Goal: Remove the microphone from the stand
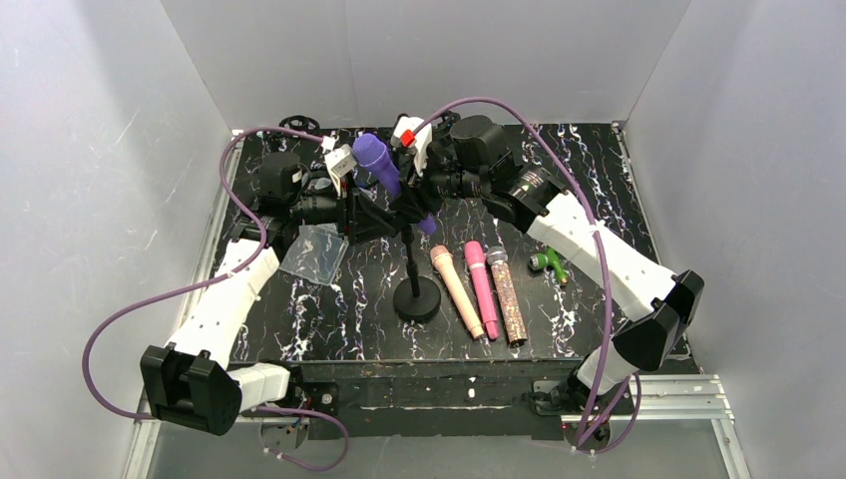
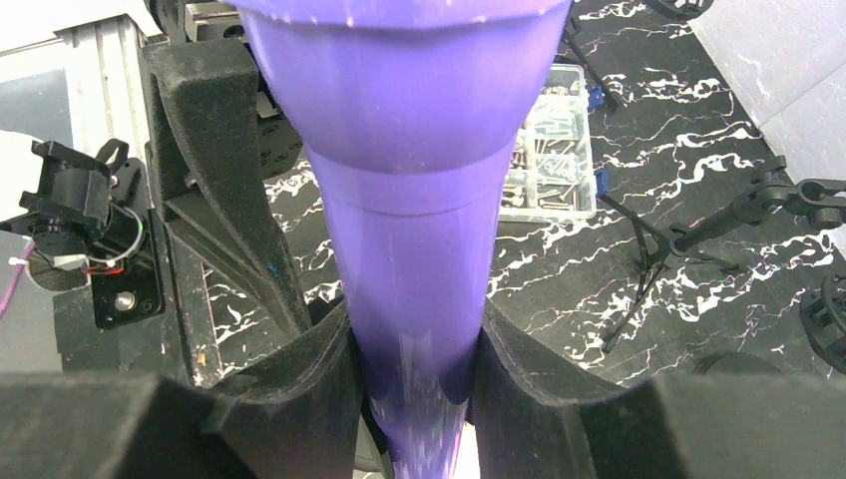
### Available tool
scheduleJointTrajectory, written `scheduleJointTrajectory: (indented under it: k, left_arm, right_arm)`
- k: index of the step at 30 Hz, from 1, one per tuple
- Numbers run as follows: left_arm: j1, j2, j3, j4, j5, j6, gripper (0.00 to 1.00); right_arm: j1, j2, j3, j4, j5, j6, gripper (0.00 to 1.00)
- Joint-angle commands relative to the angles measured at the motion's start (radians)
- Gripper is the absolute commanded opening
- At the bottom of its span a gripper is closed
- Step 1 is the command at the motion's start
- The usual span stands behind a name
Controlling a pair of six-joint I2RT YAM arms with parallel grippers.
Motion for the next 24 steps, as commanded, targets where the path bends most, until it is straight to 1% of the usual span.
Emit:
scheduleJointTrajectory:
  k: [1, 4, 6, 7, 8, 17, 24]
  left_arm:
    - [-0.014, -0.004, 0.019, 0.0, 0.071, 0.024, 0.48]
    - [-0.014, -0.004, 0.02, -0.003, 0.073, 0.024, 0.3]
    - [-0.013, -0.005, 0.016, -0.002, 0.072, 0.025, 0.15]
    - [-0.014, -0.007, 0.015, -0.001, 0.07, 0.024, 0.05]
    - [-0.013, -0.009, 0.013, -0.001, 0.068, 0.025, 0.0]
    - [-0.013, -0.021, 0.003, 0.01, 0.029, -0.03, 0.0]
    - [-0.014, -0.031, -0.004, 0.007, 0.025, -0.042, 0.0]
  right_arm:
    - [0.004, -0.04, -0.009, 0.036, -0.041, 0.041, 0.01]
    - [0.001, -0.044, -0.012, 0.039, -0.04, 0.041, 0.01]
    - [-0.001, -0.046, -0.014, 0.038, -0.04, 0.042, 0.01]
    - [-0.003, -0.047, -0.014, 0.038, -0.038, 0.042, 0.01]
    - [-0.005, -0.048, -0.016, 0.04, -0.038, 0.043, 0.01]
    - [-0.031, -0.07, -0.05, 0.056, -0.045, 0.055, 0.01]
    - [-0.073, -0.102, -0.056, 0.056, -0.069, 0.062, 0.01]
